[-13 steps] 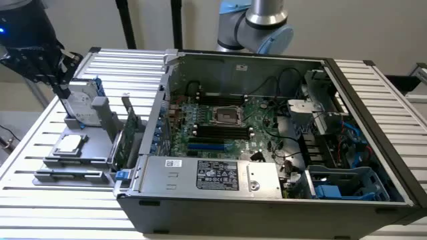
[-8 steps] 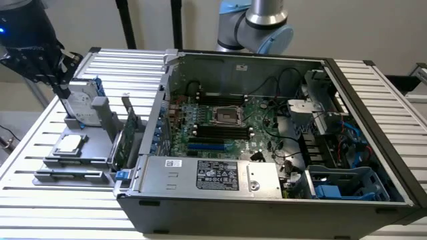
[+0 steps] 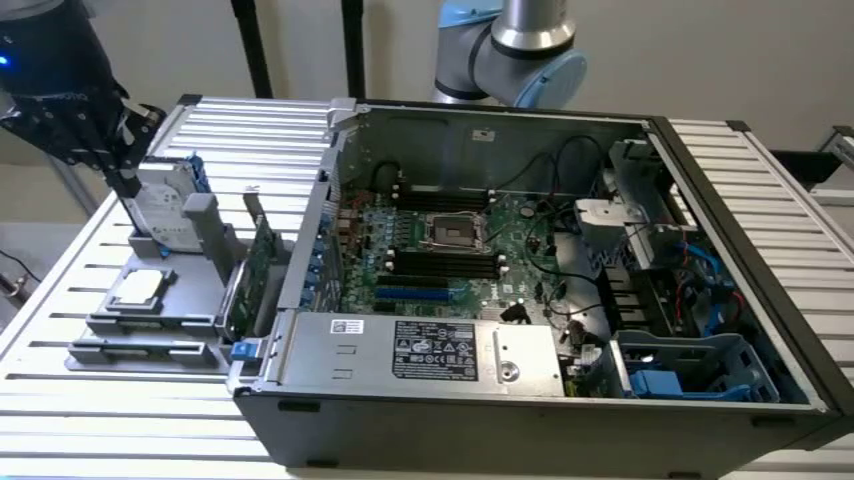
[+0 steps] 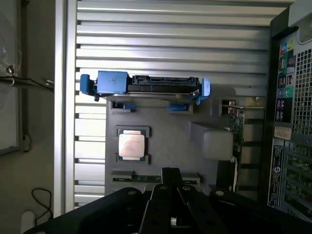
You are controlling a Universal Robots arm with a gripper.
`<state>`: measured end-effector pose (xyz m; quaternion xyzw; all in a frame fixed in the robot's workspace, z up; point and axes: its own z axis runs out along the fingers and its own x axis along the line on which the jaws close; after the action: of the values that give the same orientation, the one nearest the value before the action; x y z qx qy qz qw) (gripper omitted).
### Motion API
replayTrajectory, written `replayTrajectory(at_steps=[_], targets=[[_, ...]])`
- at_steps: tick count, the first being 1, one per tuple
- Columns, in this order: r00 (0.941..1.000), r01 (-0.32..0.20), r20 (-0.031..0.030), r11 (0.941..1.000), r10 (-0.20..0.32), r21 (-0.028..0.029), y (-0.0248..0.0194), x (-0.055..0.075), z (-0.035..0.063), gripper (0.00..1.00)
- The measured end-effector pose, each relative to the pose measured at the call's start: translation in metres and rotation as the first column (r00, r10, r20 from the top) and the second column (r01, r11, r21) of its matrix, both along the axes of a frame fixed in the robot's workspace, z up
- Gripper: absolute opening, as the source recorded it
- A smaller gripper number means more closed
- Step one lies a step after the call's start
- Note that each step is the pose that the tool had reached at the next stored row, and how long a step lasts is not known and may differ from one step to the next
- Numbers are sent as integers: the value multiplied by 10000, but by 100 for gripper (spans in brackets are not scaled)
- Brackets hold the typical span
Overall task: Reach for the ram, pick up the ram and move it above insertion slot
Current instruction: 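Reach for the ram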
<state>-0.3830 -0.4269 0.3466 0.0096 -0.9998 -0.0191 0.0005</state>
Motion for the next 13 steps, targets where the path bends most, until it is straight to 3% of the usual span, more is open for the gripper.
replayTrajectory(at_steps=[3,5,13], targets=[[10000,1,0,10000,-1,0,-11,-1,-8,11],[10000,0,0,10000,0,0,-63,-1,-18,11],[10000,-20,-3,10000,20,0,-418,0,-72,11]])
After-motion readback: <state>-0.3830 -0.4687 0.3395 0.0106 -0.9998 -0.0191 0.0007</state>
